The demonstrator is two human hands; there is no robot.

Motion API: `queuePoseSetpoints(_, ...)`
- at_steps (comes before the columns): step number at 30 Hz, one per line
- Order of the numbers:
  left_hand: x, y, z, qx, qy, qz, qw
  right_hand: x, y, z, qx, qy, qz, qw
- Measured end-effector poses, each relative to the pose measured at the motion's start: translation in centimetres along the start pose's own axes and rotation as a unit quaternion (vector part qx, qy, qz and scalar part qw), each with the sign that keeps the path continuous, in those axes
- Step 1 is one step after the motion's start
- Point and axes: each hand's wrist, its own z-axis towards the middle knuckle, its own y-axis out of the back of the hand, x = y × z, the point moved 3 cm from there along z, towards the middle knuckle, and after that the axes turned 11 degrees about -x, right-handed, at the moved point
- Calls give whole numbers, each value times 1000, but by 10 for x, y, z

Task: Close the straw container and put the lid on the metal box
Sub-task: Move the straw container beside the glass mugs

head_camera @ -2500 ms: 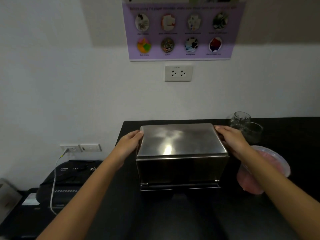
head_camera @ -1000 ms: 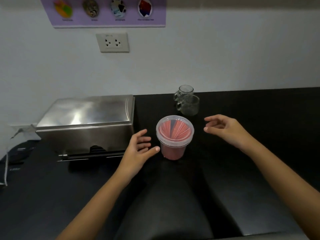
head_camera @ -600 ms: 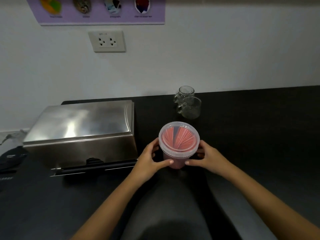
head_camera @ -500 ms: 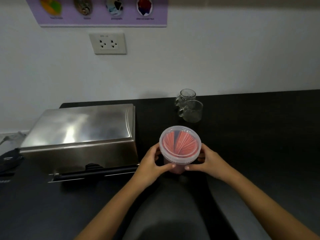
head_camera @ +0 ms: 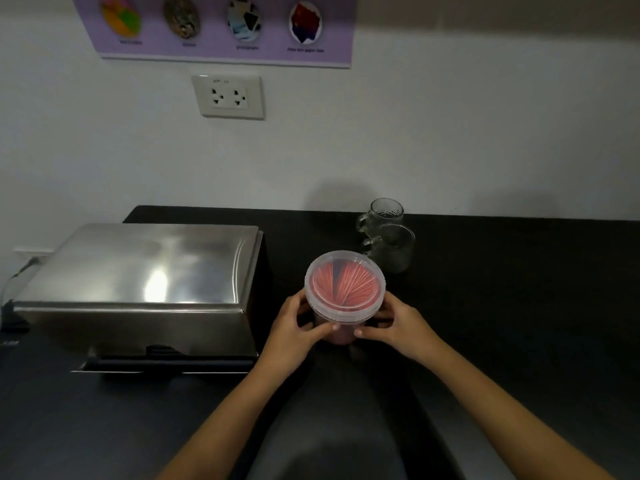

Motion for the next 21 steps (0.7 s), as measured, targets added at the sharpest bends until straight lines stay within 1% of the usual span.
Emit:
queuePoseSetpoints(3,-7,-9,16,-37,2,1,999,0,1,20,-3,4,11,1000)
queuePoseSetpoints(8,-15,-21,41,-84,5,41,996,-4,2,51,-20,6,33,999)
queuePoseSetpoints(14,-16,-25,65,-112,12,61,992,-6,-4,80,-39,7,73,997)
queuePoseSetpoints(21,-11,-26,90,-127,45,-12,991,2,-19,99,-72,-1,115,991)
